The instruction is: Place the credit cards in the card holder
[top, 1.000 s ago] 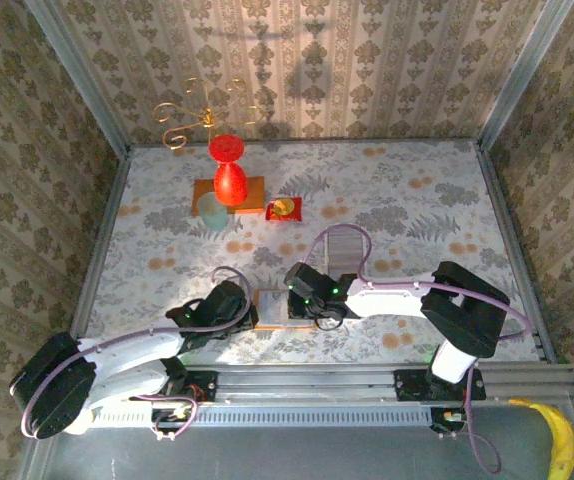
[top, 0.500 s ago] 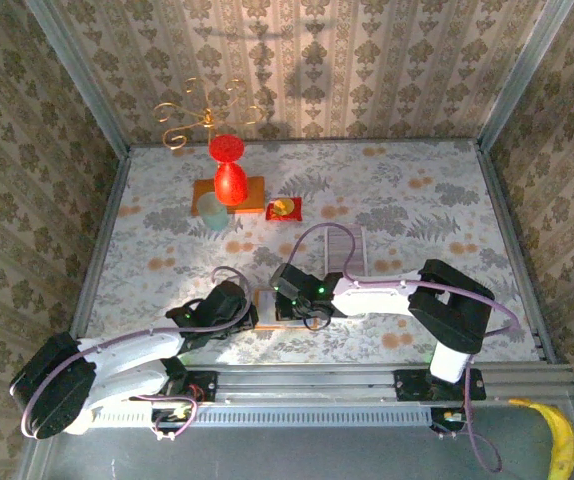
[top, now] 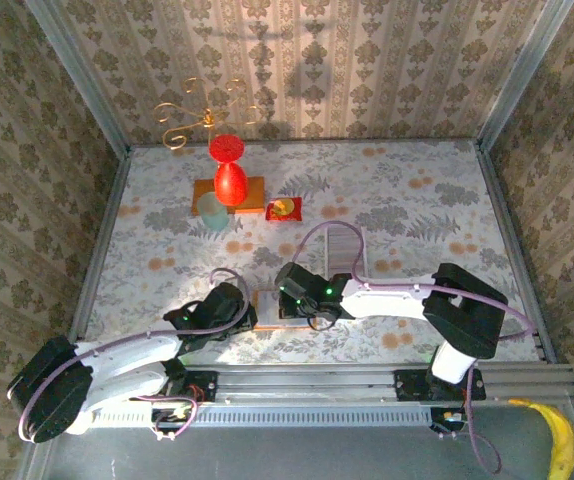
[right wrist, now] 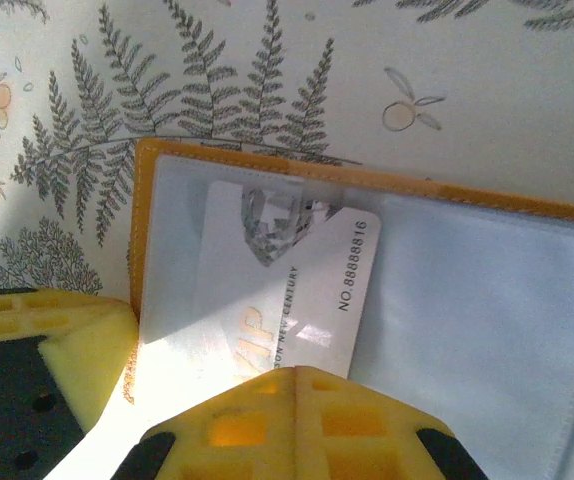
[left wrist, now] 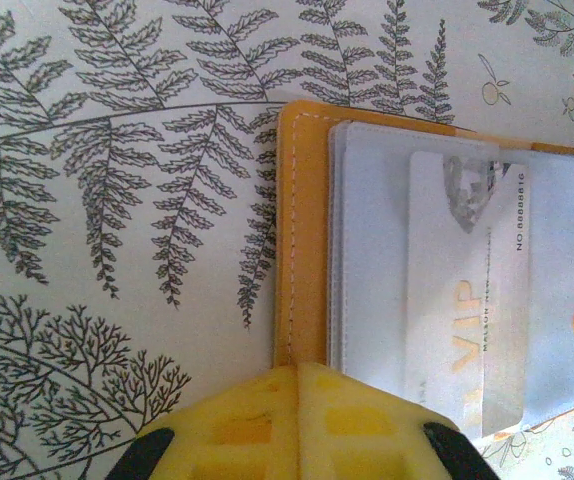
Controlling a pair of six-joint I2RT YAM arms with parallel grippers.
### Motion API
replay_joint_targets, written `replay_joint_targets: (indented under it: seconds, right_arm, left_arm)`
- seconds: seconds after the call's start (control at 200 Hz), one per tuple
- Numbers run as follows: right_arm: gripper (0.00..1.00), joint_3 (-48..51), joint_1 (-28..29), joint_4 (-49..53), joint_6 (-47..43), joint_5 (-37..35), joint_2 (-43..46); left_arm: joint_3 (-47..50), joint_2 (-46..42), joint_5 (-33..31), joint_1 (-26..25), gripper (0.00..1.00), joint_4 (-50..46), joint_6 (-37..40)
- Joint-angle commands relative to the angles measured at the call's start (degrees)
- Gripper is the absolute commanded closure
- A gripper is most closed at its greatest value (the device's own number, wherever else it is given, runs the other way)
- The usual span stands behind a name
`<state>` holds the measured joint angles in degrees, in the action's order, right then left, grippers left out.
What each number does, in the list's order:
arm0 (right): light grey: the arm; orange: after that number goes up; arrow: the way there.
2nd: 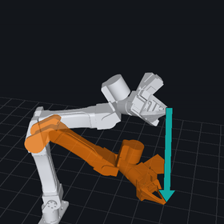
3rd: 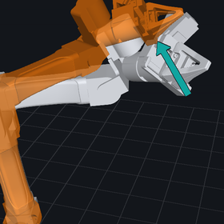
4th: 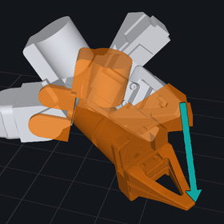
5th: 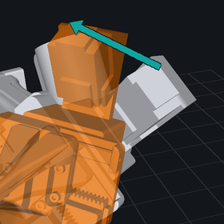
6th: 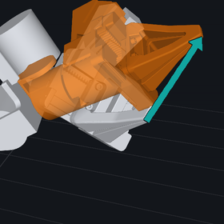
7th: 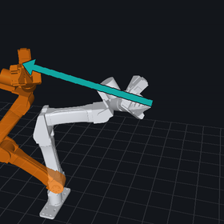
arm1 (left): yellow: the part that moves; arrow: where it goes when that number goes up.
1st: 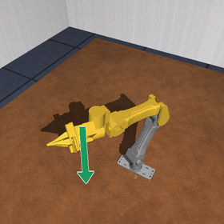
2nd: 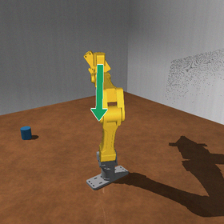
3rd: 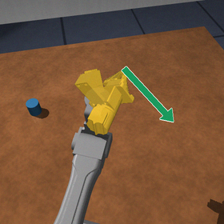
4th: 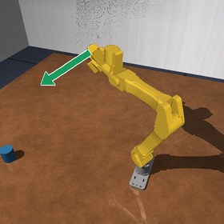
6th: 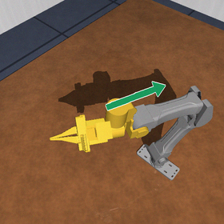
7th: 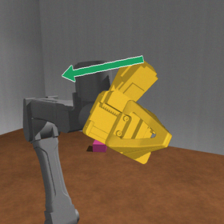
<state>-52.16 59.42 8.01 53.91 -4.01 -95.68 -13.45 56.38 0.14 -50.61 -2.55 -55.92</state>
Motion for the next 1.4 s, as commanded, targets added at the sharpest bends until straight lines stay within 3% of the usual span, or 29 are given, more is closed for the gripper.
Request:
replay_joint_targets:
  seconds: [0.0, 0.56, 0.98, 1.24, 1.395]
  right_arm:
    - [1.00, 0.9, 0.2, 2.6, -0.4, -4.2, 0.4]
    - [1.00, -1.8, 0.7, -0.7, 0.5, 1.1, -6.2]
    - [0.99, -4.3, 1.3, -0.7, -1.6, 1.0, -5.8]
    - [0.92, -3.1, 1.3, 3.5, -2.6, -3.1, -1.9]
    - [0.82, -0.2, 1.3, 6.0, -1.9, -5.8, 3.0]
  left_arm:
    - [1.3, -0.5, -1.2, -0.5, 0.93, -2.3, -1.0]
    - [1.9, -0.4, -1.2, -0.7, 0.95, -1.8, -1.5]
    - [1.9, -0.3, -1.5, -0.9, 0.95, -1.2, -1.4]
    - [1.8, -0.2, -1.8, -0.9, 0.95, -1.7, -1.2]
    - [2.0, 0.0, -2.1, -0.9, 0.95, -1.6, -1.3]
